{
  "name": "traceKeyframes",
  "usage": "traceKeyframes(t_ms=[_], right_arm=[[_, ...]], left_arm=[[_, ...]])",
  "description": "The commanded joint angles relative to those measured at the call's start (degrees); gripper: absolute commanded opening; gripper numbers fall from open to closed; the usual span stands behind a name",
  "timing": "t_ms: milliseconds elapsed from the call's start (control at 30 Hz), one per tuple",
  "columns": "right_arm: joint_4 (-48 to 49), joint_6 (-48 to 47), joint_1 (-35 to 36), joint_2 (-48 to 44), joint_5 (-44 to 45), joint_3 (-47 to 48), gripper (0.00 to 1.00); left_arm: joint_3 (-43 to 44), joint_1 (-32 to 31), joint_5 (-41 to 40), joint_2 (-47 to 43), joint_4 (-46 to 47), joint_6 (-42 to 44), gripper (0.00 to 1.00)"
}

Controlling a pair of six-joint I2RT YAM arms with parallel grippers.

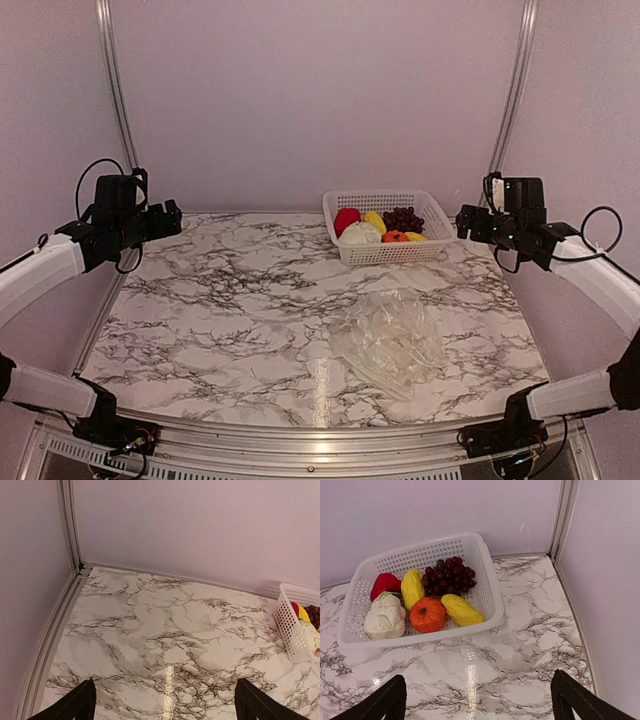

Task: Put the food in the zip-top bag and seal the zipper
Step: Move the bin to the center of the board.

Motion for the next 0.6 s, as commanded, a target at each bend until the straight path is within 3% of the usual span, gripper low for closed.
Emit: traceKeyframes(t_ms=[0,167,333,433,567], right_arm=[[3.70,-0.44,-1.25,-2.27,-7.04,-2.83,0.97],[7.12,-1.64,-1.37,-1.29,-18.16,-3.38,0.82],[2.26,-4.53,2.28,2.63,-16.96,1.89,0.64],[1.88,-5.40,4.92,5.02,-15.58,3.92,0.61],[2.67,-4.82,6.74,9.77,-16.49,6.15,0.58]], left_arm=[[2.45,-2.41,0.61,1.24,0.19,-0.63,0.99],[3.81,-7.49,2.13,2.59,-1.59,0.58,0.99],[5.39,-12.27,-1.68,3.24,-7.65,-3.73,0.99],[4.54,-13.19,1.29,2.86,-9.61,-5.40,0.99],[-0.54,-13.57,8.79,-0.43,-4.59,-8.05,0.99]])
